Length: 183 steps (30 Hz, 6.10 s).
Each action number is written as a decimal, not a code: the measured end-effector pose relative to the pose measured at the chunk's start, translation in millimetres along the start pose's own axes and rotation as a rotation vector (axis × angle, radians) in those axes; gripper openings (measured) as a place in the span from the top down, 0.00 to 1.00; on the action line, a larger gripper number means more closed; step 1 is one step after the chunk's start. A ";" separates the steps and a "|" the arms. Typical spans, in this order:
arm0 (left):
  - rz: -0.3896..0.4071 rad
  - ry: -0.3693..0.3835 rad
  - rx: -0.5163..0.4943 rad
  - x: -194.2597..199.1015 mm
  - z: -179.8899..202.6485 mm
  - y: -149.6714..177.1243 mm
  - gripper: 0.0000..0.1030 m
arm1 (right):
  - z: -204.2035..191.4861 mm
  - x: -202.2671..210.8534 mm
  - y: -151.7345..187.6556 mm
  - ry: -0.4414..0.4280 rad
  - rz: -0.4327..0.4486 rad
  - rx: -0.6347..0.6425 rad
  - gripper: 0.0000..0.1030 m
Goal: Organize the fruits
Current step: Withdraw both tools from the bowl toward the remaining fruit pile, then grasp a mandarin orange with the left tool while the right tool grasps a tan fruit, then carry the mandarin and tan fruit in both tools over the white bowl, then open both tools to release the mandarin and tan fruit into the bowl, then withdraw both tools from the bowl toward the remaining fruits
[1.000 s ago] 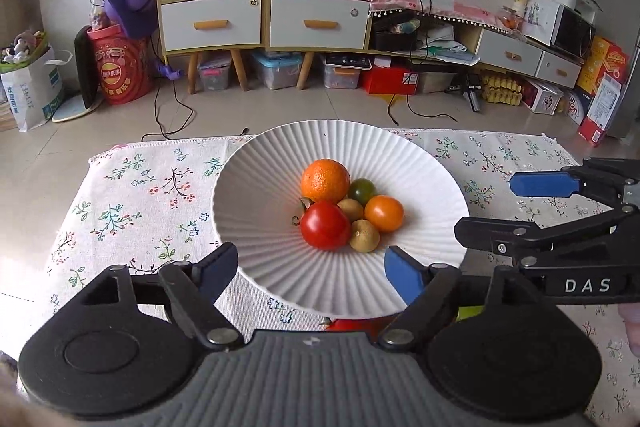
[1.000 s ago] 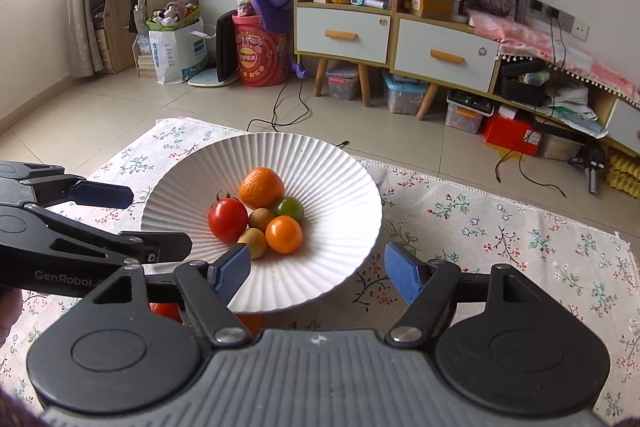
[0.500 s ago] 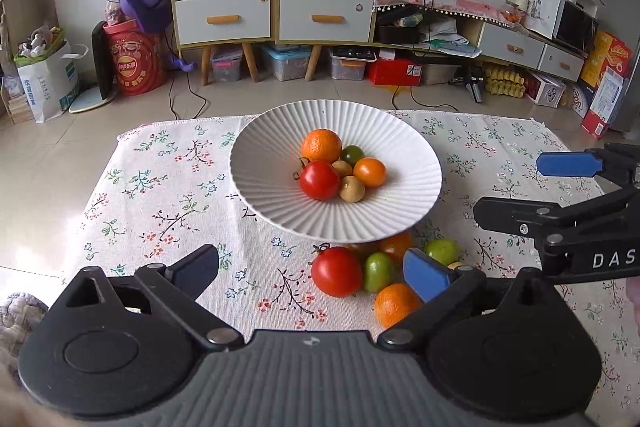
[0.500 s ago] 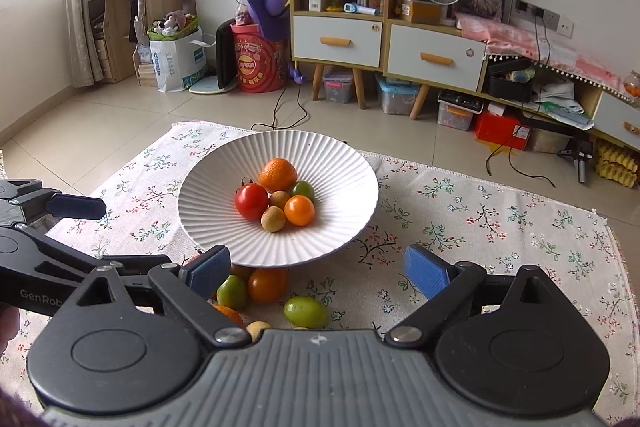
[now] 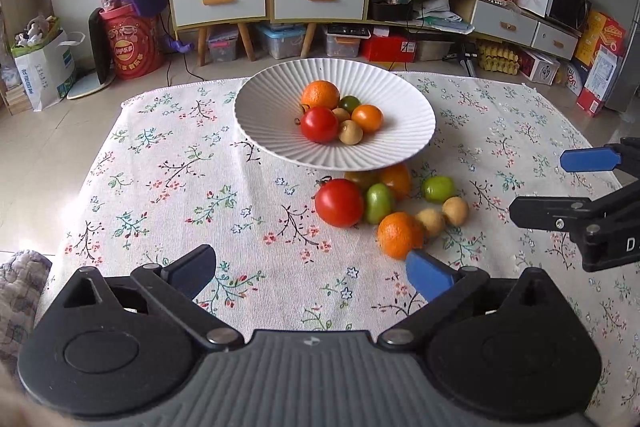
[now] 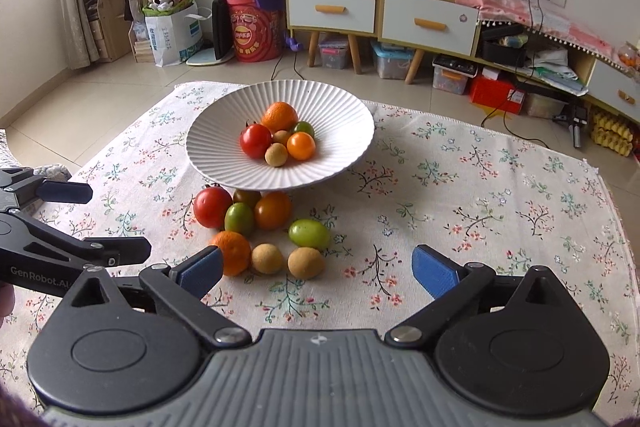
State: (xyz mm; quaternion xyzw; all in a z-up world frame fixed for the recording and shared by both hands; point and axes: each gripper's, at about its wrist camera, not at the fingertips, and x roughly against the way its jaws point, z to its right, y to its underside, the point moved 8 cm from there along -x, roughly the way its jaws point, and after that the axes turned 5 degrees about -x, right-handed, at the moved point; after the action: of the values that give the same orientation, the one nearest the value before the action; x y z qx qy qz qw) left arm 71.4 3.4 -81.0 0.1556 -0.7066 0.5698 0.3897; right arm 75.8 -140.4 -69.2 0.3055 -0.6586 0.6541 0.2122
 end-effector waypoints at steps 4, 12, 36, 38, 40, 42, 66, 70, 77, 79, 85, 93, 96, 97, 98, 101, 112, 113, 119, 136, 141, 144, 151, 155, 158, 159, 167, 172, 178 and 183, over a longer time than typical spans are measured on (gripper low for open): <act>-0.017 0.012 -0.017 -1.5 4.3 16.4 0.03 | 8.8 0.7 11.0 0.028 -0.004 -0.001 0.01; -0.007 0.022 -0.074 -19.9 26.1 33.9 0.03 | 16.7 -13.5 28.0 0.042 -0.013 0.047 0.01; 0.155 0.104 -0.095 -55.0 47.1 10.0 0.26 | 21.2 -53.6 32.2 -0.055 0.028 0.011 0.07; 0.154 0.126 -0.095 -54.9 49.6 7.2 0.36 | 19.0 -53.4 29.4 -0.085 0.030 0.010 0.12; 0.155 0.155 -0.094 -54.7 52.4 5.4 0.47 | 13.0 -52.7 27.1 -0.130 0.030 0.020 0.25; 0.154 0.173 -0.103 -54.6 54.4 4.1 0.60 | 6.9 -51.5 26.8 -0.157 0.032 0.038 0.37; 0.112 0.180 -0.089 -37.3 43.4 0.6 0.69 | -8.2 -34.1 12.9 -0.195 0.037 0.074 0.75; 0.144 0.176 -0.084 -28.9 36.0 -7.3 0.69 | -11.2 -25.0 -1.6 -0.202 0.074 0.055 0.75; 0.196 0.156 -0.024 -26.7 23.1 -34.5 0.69 | -11.6 -26.1 -32.4 -0.188 0.132 0.005 0.75; 0.195 0.154 -0.006 -30.6 20.8 -41.5 0.69 | -12.1 -31.2 -37.6 -0.179 0.131 -0.005 0.75; 0.167 0.164 0.004 -50.0 16.7 -54.0 0.69 | -11.7 -41.4 -48.9 -0.167 0.129 -0.001 0.75; 0.140 0.187 -0.001 -66.6 10.6 -55.4 0.69 | -9.2 -56.4 -52.1 -0.152 0.110 -0.026 0.75; 0.144 0.199 -0.005 -69.2 8.4 -56.9 0.69 | -8.9 -61.6 -53.3 -0.156 0.100 -0.045 0.75; 0.145 0.204 -0.007 -70.0 8.1 -58.0 0.69 | -8.8 -62.9 -53.8 -0.157 0.096 -0.051 0.75; 0.147 0.210 -0.007 -70.5 8.1 -57.7 0.69 | -8.7 -63.8 -54.2 -0.157 0.095 -0.055 0.75; 0.154 0.220 -0.011 -71.8 8.3 -57.4 0.69 | -8.6 -65.9 -54.9 -0.159 0.092 -0.066 0.75; 0.172 0.236 0.000 -72.9 9.7 -59.0 0.67 | -7.9 -69.8 -48.9 -0.151 0.063 -0.066 0.73; 0.173 0.236 0.001 -72.1 9.8 -58.8 0.67 | -7.7 -68.6 -49.9 -0.150 0.067 -0.069 0.72; 0.173 0.241 -0.014 -66.0 12.9 -58.8 0.48 | -6.3 -63.0 -51.4 -0.151 0.072 -0.073 0.63; 0.149 0.180 -0.045 -34.0 16.8 -47.5 0.16 | -7.7 -35.6 -44.2 -0.104 0.096 -0.040 0.21; 0.143 0.167 -0.056 -21.2 21.7 -40.9 0.07 | -6.9 -25.8 -40.6 -0.092 0.104 -0.027 0.12; 0.131 0.150 -0.061 -16.7 23.3 -36.7 0.04 | -6.1 -22.1 -37.9 -0.088 0.101 -0.029 0.09; 0.097 0.118 -0.078 -10.3 24.7 -25.6 0.04 | -11.1 -14.4 -24.9 -0.090 0.093 -0.007 0.05; 0.068 0.109 -0.075 -8.7 21.0 -17.1 0.04 | -13.6 -12.9 -19.7 -0.095 0.082 0.010 0.04; 0.049 0.095 -0.078 -7.0 17.2 -9.8 0.04 | -15.6 -11.8 -15.2 -0.096 0.076 0.022 0.03; 0.045 0.090 -0.081 -6.8 15.9 -7.4 0.04 | -15.8 -11.1 -13.2 -0.097 0.073 0.025 0.03; 0.006 0.067 -0.091 -6.8 9.0 12.6 0.04 | -15.8 -12.1 2.6 -0.096 0.041 0.052 0.03; -0.023 0.052 -0.092 -9.2 5.4 22.9 0.04 | -14.6 -14.7 13.6 -0.097 0.016 0.066 0.02; -0.046 0.044 -0.097 -14.6 3.8 32.1 0.04 | -15.3 -24.2 27.4 -0.082 -0.027 0.076 0.02; -0.072 0.032 -0.103 -22.1 1.6 38.1 0.04 | -20.3 -30.3 35.8 -0.085 -0.054 0.105 0.02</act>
State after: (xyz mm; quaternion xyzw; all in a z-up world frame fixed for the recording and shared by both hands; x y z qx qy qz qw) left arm 59.8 8.5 -123.2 0.1515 -0.7225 0.5205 0.4290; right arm 70.9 -118.0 -114.9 0.3614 -0.6233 0.6682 0.1856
